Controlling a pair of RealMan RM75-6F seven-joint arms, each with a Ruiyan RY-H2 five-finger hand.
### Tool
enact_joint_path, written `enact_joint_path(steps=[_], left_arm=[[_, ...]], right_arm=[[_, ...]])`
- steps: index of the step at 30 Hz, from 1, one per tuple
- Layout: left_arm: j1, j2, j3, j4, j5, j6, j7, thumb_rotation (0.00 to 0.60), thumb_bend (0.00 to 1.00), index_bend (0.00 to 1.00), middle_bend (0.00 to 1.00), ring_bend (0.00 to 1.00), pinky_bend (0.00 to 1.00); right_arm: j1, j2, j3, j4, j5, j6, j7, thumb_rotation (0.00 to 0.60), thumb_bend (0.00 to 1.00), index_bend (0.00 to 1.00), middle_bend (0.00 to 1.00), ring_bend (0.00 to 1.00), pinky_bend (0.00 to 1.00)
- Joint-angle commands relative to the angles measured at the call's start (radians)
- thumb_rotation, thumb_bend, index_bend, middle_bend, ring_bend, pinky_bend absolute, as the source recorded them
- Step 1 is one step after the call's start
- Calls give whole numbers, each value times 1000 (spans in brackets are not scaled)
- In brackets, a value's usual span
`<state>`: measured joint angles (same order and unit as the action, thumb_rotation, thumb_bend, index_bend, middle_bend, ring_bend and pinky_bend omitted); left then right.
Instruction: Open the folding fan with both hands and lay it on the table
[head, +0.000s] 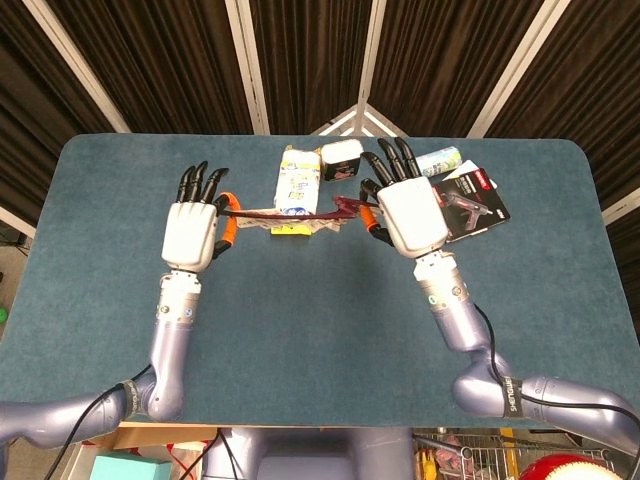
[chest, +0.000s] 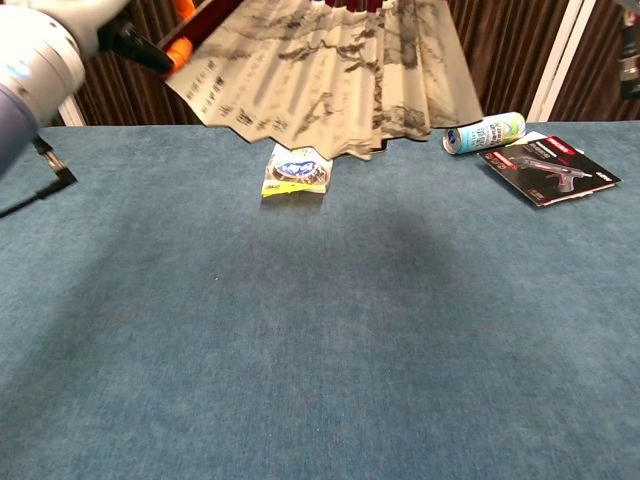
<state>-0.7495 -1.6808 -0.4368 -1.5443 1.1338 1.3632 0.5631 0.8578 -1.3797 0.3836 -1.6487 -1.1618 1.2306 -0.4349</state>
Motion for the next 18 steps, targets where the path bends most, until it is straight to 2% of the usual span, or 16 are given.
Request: enact_joint_path(steps=[1,9,18], left_arm=[[7,38,-4,-32,9,-3,5,600,654,620,142,0,0],[24,105,3,-78,21,-2,5,600,657,624,142,0,0],[40,136,26,-95,29,4,-6,600,659,630,142,0,0]], right_arm=[[-13,18,-21,22,-24,2,-4,600,686,778,216,59,0],[-58,49,-66,51,-65,22,10,600,686,780,215,59,0],[-104,66,-128,93,-143,65,-21,600,686,781,216,59,0]])
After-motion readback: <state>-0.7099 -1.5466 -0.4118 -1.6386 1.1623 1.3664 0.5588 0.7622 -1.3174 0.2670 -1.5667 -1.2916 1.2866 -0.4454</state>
